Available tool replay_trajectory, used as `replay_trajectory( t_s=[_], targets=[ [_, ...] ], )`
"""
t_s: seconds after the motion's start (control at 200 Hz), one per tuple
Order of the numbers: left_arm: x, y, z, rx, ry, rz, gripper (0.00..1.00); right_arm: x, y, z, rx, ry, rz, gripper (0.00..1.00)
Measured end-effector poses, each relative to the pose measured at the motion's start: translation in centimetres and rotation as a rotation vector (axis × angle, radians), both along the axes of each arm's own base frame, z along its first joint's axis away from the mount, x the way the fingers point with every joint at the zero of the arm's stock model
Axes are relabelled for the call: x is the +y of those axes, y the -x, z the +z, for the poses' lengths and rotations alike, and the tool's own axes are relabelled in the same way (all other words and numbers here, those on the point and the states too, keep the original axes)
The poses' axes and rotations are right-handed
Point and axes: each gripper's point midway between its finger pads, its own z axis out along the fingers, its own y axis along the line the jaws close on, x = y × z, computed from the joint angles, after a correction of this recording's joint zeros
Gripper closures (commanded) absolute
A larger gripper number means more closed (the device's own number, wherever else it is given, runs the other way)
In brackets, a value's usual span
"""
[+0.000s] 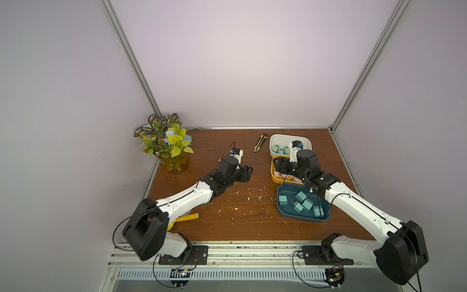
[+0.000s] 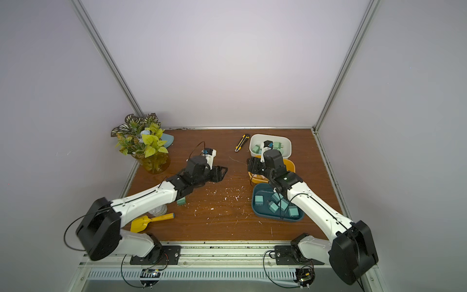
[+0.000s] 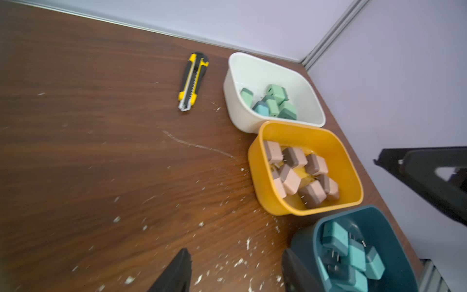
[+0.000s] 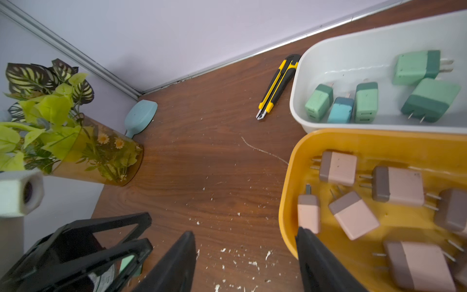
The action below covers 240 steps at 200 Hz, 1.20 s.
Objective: Place the plugs by color into the storage box
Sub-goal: Place the plug in the storage box, then pick up the plug from the center of the board.
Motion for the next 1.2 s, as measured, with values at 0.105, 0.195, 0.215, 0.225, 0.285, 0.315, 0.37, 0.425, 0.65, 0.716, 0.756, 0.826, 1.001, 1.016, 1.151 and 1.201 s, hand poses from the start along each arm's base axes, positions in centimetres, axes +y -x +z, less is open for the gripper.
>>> replay_trajectory(
  t_s=[0.105,0.195,0.215,0.225,0.285,0.315,0.37,0.425,0.65,0.716,0.756,0.826,1.001,1.016,1.151,1.201],
  targets=[
    [3.9,2.0,-0.7,0.01,-0.057,0.098,0.38,2.9,1.7,-2.0,0.05,-0.005,0.068,0.32],
    [6.8,3.7,-1.1,0.018,-0.093,0.168,0.37,6.7,3.2,-3.7,0.084,0.007,0.158,0.33],
    [7.3,4.1,-1.2,0.02,-0.098,0.181,0.37,7.5,3.5,-4.1,0.093,0.014,0.178,0.33],
    [7.6,4.3,-1.2,0.022,-0.101,0.186,0.37,7.9,3.7,-4.2,0.096,0.016,0.188,0.33],
    [8.9,5.3,-1.5,0.03,-0.11,0.214,0.36,10.7,4.5,-5.2,0.122,0.039,0.251,0.33],
    [9.5,5.7,-1.6,0.035,-0.112,0.228,0.36,12.2,4.8,-5.5,0.127,0.049,0.282,0.33],
    [10.4,6.5,-1.9,0.042,-0.111,0.248,0.36,14.6,5.3,-5.6,0.126,0.06,0.332,0.33],
    [11.1,7.1,-2.3,0.053,-0.112,0.265,0.36,16.9,6.0,-5.3,0.115,0.063,0.381,0.33],
    [13.7,8.4,-6.0,0.127,-0.187,0.357,0.36,22.8,10.0,-5.9,0.101,0.046,0.526,0.34],
    [14.4,8.6,-7.2,0.157,-0.221,0.389,0.37,23.2,10.6,-7.0,0.12,0.062,0.54,0.33],
    [14.8,8.7,-7.9,0.174,-0.235,0.404,0.38,23.3,10.8,-7.7,0.13,0.074,0.543,0.33],
    [15.4,8.8,-8.8,0.192,-0.247,0.43,0.38,23.0,10.8,-8.5,0.147,0.099,0.541,0.33],
    [17.0,8.8,-10.3,0.204,-0.24,0.498,0.4,22.1,10.6,-9.2,0.149,0.162,0.52,0.33],
    [17.2,8.8,-10.5,0.205,-0.24,0.503,0.4,22.0,10.5,-9.3,0.147,0.168,0.518,0.33],
    [18.1,9.1,-12.0,0.216,-0.252,0.528,0.41,21.4,10.3,-9.7,0.149,0.202,0.505,0.33],
    [18.3,9.2,-12.3,0.216,-0.256,0.532,0.41,21.4,10.3,-9.7,0.152,0.208,0.503,0.33]
  ],
)
